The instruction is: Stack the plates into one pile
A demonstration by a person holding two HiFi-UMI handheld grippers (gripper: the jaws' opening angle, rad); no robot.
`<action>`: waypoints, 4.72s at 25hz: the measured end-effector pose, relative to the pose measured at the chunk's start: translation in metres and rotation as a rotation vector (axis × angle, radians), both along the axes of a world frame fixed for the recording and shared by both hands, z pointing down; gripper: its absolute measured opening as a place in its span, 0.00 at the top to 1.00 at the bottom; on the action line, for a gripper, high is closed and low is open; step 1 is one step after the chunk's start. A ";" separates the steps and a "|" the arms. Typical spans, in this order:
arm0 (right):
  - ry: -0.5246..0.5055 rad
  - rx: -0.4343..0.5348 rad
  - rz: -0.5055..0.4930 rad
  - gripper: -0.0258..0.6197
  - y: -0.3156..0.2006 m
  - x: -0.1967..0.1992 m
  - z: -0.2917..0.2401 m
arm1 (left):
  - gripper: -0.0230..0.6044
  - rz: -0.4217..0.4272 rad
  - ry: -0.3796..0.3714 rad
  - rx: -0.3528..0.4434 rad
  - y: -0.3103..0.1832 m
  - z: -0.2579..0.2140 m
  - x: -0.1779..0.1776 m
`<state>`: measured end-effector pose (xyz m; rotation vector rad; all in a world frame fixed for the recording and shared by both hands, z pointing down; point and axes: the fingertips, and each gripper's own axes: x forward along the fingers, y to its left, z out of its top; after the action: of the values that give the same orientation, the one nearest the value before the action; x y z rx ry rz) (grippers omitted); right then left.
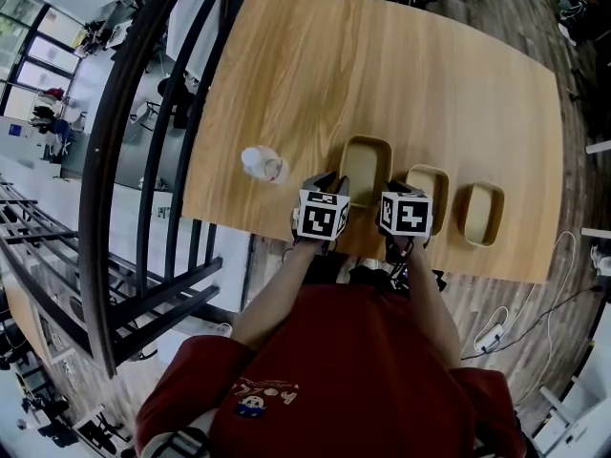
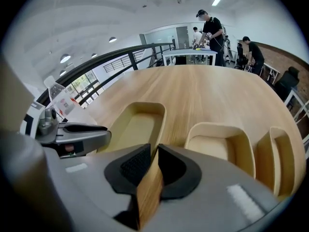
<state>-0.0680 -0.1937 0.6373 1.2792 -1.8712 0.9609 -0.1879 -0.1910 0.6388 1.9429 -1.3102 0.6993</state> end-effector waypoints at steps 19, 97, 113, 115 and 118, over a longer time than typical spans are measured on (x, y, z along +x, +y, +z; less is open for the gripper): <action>-0.069 0.122 0.035 0.89 -0.006 0.004 -0.024 | 0.90 -0.001 0.028 0.061 -0.004 -0.031 0.006; 0.002 0.073 0.189 0.87 0.048 0.154 -0.019 | 0.85 0.241 -0.076 -0.019 0.049 -0.014 0.159; 0.014 0.100 0.206 0.89 0.048 0.155 -0.020 | 0.84 0.243 -0.087 0.024 0.050 -0.018 0.164; 0.000 0.105 0.200 0.90 0.046 0.155 -0.023 | 0.84 0.246 -0.085 0.022 0.051 -0.020 0.165; -0.009 0.102 0.191 0.91 0.043 0.154 -0.029 | 0.84 0.247 -0.087 0.015 0.050 -0.025 0.166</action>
<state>0.0863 -0.1504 0.6087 1.5391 -1.8502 0.9804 -0.0220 -0.1406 0.6139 2.1301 -1.1382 0.9053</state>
